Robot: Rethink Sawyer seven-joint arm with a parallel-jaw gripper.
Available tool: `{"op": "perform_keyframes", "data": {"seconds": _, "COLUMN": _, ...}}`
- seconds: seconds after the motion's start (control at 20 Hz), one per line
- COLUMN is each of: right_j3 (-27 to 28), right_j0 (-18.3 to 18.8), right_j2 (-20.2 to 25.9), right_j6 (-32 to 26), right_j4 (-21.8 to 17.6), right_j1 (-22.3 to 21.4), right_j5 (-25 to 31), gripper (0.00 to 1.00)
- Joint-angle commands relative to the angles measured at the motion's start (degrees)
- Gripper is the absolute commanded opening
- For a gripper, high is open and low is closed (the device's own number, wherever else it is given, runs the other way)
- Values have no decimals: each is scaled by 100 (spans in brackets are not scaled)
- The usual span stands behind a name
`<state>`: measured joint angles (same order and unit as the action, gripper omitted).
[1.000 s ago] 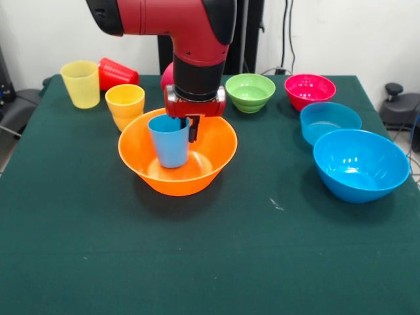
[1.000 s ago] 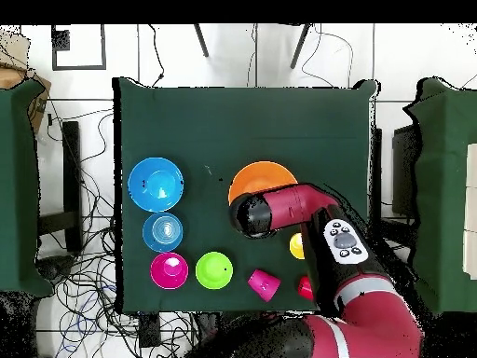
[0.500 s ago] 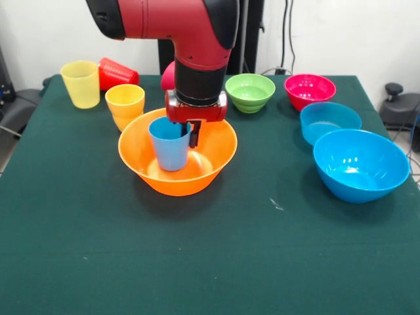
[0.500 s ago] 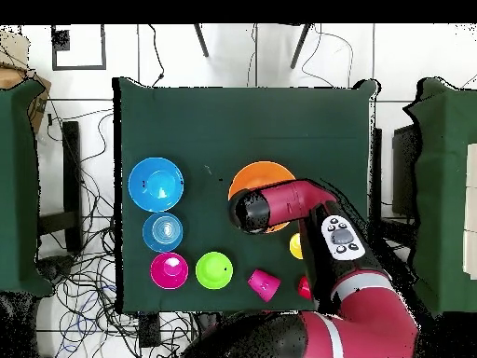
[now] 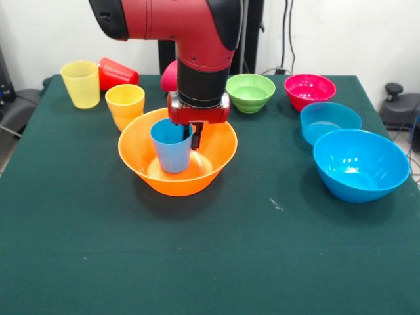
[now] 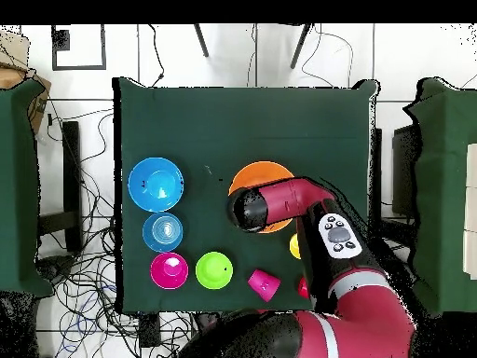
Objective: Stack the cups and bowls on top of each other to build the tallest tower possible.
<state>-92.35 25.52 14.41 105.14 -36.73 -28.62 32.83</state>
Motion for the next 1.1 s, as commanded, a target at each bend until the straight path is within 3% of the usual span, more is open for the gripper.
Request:
{"op": "perform_keyframes", "data": {"seconds": 0.05, "right_j3": 215, "right_j0": -102, "right_j2": 103, "right_j6": 78, "right_j4": -187, "right_j1": 158, "right_j5": -333, "gripper": 0}}
{"op": "perform_keyframes", "data": {"seconds": 0.45, "right_j3": 223, "right_j0": -132, "right_j2": 94, "right_j6": 77, "right_j4": -173, "right_j1": 152, "right_j5": -266, "gripper": 0}}
{"op": "perform_keyframes", "data": {"seconds": 0.5, "right_j3": 226, "right_j0": -134, "right_j2": 92, "right_j6": 73, "right_j4": -169, "right_j1": 149, "right_j5": -249, "gripper": 100}}
{"op": "perform_keyframes", "data": {"seconds": 1.1, "right_j3": 220, "right_j0": -125, "right_j2": 75, "right_j6": 60, "right_j4": -185, "right_j1": 146, "right_j5": -242, "gripper": 100}}
